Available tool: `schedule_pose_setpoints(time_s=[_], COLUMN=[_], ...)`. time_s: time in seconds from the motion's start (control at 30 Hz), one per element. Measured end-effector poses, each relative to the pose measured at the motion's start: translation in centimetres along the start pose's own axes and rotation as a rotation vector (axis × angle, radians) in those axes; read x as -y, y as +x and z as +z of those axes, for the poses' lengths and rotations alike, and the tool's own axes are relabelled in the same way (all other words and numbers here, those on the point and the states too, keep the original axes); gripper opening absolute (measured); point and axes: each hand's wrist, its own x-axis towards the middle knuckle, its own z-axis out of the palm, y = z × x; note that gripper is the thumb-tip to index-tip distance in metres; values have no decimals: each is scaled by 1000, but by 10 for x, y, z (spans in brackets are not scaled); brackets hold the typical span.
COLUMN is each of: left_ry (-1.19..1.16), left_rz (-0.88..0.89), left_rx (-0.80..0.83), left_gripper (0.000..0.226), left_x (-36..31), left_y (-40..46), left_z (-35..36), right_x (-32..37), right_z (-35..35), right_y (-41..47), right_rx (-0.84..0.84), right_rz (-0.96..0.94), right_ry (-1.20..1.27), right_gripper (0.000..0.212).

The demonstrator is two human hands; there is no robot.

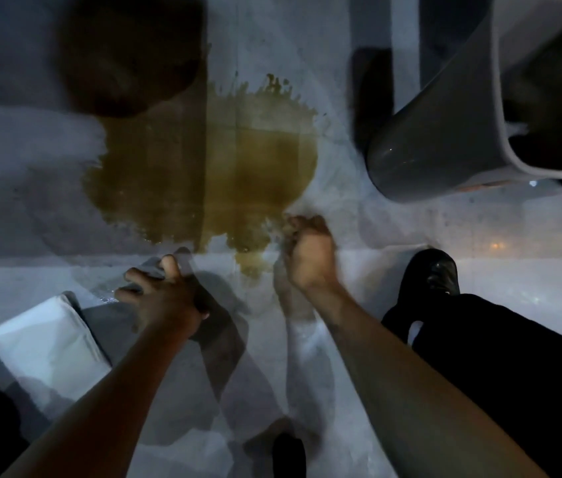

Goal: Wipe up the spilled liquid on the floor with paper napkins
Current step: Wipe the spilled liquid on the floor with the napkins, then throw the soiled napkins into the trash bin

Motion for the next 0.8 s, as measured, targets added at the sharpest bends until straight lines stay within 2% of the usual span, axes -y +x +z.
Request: schedule_pose_setpoints(time_s=[0.07, 0.13, 0.2, 0.3, 0.37, 0.47, 0.57, 0.67, 0.73, 0.8], left_ry=[-20, -145, -273, -377, -388, -476, -606, -687, -729, -765], left_rz=[-20, -85, -78, -66, -51, 84, 245, 367, 432, 476], left_rx=[-8, -3, -23, -73, -132, -208, -286, -341, -404, -465], left_gripper=[111, 104, 99, 97, 78, 46, 25, 25, 30, 24], left_x=[-3, -5, -1, 8, 5, -11, -38, -69, -86, -97], left_y=[-12, -25, -38, -55, -67, -84, -108, -130, -144, -157], left_z=[-10, -21, -32, -50, -70, -106, -149, -186, -205, -220], right_x=[21, 29, 32, 36, 39, 43, 49, 42, 26, 9], right_z=[5, 6, -5, -42, -75, -130, -195, -260, -299, -326], right_y=[-15, -20, -20, -29, -34, -42, -51, -56, -54, -48], right_rx=[6, -10, 42, 91, 76, -20, -238, -471, -672, -808], right_rz=[36, 181, 302, 333, 294, 158, 16, -39, -4, 35], right_ry=[159, 461, 751, 1038, 1124, 1086, 958, 777, 515, 355], right_gripper=[32, 47, 53, 39, 32, 27, 33, 35, 36, 34])
